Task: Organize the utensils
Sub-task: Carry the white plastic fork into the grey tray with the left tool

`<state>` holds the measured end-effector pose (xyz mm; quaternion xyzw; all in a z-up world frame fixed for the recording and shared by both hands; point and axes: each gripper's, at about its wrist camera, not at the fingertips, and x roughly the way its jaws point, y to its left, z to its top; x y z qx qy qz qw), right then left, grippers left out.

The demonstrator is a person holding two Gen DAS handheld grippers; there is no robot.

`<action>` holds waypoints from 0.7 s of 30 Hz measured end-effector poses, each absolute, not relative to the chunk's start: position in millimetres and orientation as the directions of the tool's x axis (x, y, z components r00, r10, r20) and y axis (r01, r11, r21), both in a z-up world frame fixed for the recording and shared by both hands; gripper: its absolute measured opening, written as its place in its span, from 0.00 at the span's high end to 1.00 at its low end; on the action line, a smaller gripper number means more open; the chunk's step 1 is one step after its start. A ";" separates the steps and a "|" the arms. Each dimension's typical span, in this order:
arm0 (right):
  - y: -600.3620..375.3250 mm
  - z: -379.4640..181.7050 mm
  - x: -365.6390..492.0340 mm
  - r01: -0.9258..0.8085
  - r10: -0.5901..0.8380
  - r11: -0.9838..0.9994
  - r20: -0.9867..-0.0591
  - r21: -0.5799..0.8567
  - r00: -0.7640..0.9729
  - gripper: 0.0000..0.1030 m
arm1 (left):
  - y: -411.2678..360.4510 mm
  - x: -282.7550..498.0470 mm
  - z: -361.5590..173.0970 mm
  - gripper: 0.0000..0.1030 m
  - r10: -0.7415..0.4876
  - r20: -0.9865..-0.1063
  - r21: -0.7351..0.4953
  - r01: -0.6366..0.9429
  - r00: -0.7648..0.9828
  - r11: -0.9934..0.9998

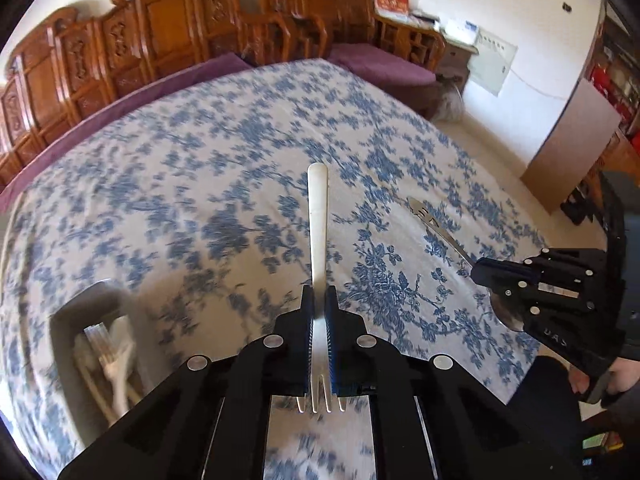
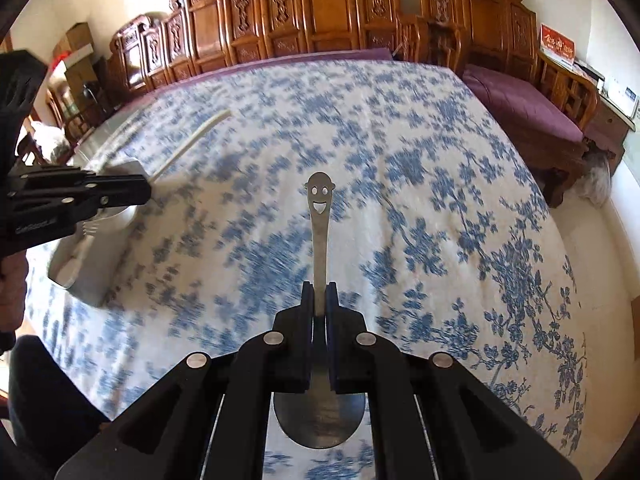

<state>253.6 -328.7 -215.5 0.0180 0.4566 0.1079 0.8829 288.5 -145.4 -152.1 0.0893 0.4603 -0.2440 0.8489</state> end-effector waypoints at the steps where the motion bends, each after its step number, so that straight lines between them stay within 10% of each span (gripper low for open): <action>1: -324.2 -209.7 252.2 -0.182 0.212 0.975 -0.798 0.131 0.565 0.93 | -141.8 285.1 -146.7 0.95 -0.331 -0.821 -0.073 0.490 0.466 0.869; 21: -242.2 -125.0 234.8 -0.342 0.268 0.938 -0.758 0.063 0.595 0.93 | -52.7 237.7 -84.9 0.95 -0.276 -0.790 -0.047 0.395 0.548 0.918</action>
